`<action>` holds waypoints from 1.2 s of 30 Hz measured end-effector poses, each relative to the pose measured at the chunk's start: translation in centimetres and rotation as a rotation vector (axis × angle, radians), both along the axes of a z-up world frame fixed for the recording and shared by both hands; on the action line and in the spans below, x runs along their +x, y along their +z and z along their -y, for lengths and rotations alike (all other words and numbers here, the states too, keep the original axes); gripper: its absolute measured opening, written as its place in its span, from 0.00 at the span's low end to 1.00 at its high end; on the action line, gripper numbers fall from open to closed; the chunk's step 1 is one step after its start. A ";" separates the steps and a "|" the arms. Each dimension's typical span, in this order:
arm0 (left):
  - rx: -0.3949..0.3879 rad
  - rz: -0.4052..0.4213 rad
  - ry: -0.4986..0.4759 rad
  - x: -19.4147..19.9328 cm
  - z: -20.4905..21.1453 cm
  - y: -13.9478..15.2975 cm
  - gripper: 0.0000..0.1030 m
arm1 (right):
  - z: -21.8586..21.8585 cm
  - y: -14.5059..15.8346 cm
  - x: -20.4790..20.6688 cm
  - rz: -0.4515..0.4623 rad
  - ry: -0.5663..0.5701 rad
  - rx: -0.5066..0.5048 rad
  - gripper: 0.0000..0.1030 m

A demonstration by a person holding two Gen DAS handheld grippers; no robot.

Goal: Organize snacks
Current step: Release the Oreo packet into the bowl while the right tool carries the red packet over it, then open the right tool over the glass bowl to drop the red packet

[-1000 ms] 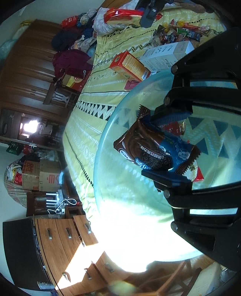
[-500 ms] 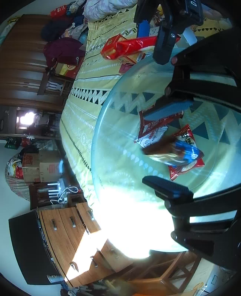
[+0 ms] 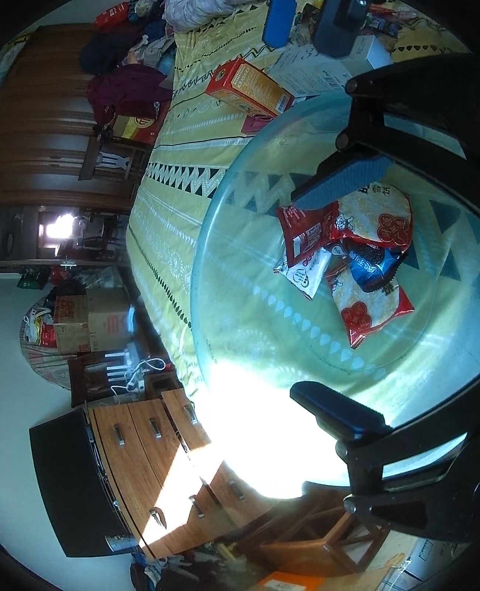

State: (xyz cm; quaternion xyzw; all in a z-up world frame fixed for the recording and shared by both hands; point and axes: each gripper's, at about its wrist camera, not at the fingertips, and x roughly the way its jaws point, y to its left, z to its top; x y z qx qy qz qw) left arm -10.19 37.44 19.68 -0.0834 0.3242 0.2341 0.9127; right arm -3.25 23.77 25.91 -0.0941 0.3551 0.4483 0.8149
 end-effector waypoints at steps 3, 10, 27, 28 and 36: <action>0.011 0.007 -0.011 0.1 1.1 0.6 0.92 | 2.9 1.7 -1.6 0.061 -0.023 0.023 0.83; 0.103 0.057 -0.064 0.6 6.2 3.0 0.97 | 12.6 3.9 -5.9 0.268 -0.157 0.095 0.91; 0.240 0.090 -0.293 3.5 22.4 5.8 1.00 | 31.5 -0.8 -8.7 0.213 -0.445 0.104 0.96; 0.248 0.089 -0.303 3.6 23.1 5.9 1.00 | 32.0 -0.8 -8.8 0.209 -0.451 0.113 0.96; 0.291 0.066 -0.361 4.0 27.3 5.9 1.00 | 35.7 -1.7 -9.0 0.188 -0.510 0.163 0.97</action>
